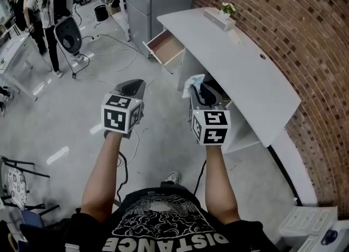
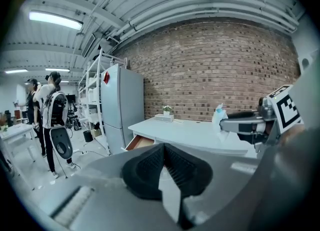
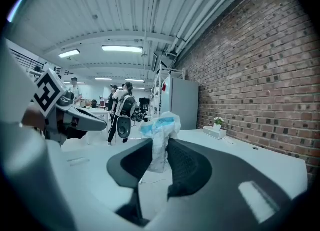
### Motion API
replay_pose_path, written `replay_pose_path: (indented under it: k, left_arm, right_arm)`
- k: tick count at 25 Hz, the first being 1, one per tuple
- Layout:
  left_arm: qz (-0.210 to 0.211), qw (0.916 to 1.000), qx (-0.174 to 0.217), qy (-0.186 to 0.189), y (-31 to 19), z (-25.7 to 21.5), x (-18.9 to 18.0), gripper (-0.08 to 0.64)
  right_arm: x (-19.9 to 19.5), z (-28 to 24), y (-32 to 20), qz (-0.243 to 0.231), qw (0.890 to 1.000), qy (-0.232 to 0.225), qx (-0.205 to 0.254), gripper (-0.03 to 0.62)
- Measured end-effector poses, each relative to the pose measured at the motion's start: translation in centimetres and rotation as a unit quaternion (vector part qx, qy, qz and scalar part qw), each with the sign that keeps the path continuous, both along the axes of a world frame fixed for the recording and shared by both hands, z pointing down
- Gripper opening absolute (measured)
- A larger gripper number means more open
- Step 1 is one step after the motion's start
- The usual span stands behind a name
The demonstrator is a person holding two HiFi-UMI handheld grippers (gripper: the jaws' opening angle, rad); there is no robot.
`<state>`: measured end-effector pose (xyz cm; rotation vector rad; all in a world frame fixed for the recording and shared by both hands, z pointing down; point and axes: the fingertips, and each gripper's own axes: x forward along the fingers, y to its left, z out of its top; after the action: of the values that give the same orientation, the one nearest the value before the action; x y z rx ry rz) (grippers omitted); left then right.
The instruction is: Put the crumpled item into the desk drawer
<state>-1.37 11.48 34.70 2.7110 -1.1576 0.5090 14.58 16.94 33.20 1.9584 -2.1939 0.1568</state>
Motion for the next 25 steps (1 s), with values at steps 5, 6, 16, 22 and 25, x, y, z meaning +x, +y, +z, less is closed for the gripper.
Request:
replay_pose_path:
  k: [5, 6, 16, 22, 25]
  left_arm:
    - [-0.018, 0.9998, -0.002, -0.005, -1.8, -0.3, 1.4, 0.000]
    - [-0.020, 0.9998, -0.004, -0.006, -1.9, -0.2, 1.6, 0.000]
    - [-0.045, 0.9990, 0.000, -0.006, -4.0, -0.5, 4.0, 0.000]
    - [-0.061, 0.9981, 0.004, -0.002, -4.8, -0.6, 4.0, 0.000]
    - [-0.068, 0.9977, 0.006, -0.003, -5.3, -0.6, 3.8, 0.000]
  right_arm:
    - [1.9, -0.2, -2.0, -0.015, 1.000, 0.001, -0.004, 0.097]
    - [2.2, -0.1, -2.3, -0.018, 1.000, 0.001, -0.006, 0.097]
    - [4.3, 0.4, -4.9, -0.050, 0.999, -0.004, -0.011, 0.098]
    - [4.5, 0.1, -6.4, -0.067, 0.998, -0.007, -0.004, 0.098]
    - [4.0, 0.1, -7.3, -0.077, 0.997, -0.008, -0.004, 0.098]
